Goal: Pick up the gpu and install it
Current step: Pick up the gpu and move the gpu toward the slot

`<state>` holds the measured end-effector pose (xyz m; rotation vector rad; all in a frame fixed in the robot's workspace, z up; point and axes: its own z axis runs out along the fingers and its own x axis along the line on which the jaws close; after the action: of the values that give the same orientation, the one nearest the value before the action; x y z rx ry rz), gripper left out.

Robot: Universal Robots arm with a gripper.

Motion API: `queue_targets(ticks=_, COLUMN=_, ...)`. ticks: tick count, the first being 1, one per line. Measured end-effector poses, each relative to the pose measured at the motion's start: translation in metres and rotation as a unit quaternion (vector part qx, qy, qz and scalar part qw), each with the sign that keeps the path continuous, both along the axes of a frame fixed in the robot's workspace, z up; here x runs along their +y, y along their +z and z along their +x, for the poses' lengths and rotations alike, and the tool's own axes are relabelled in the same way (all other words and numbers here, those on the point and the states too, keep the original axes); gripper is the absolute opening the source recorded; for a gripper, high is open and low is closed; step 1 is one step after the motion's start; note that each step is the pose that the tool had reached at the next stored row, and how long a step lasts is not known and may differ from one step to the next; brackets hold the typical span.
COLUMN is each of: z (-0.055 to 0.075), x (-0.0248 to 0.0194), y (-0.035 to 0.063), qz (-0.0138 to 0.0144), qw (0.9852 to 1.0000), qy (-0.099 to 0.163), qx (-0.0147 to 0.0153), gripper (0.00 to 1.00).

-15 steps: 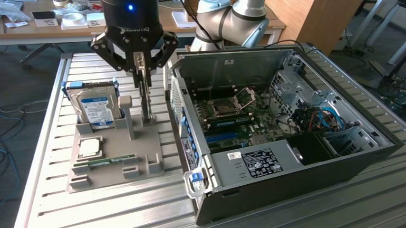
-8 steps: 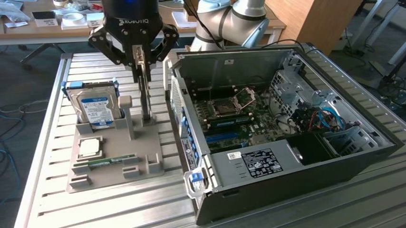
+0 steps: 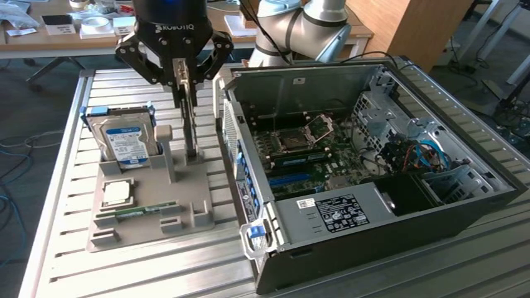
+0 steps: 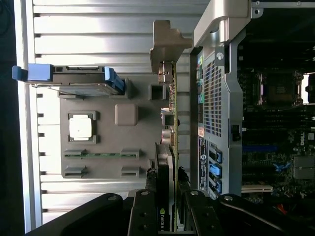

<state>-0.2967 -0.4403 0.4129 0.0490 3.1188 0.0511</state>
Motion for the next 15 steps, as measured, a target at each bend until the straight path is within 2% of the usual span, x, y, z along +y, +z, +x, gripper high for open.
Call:
queue_targets(ticks=9, z=0.000, x=0.0000, y=0.0110, qz=0.0000, qw=1.0000, qy=0.000, qx=0.0000, gripper=0.27)
queue_targets(ticks=15, z=0.000, x=0.0000, y=0.0113, qz=-0.0002, qw=1.0000, qy=0.000, qx=0.0000, gripper=0.27)
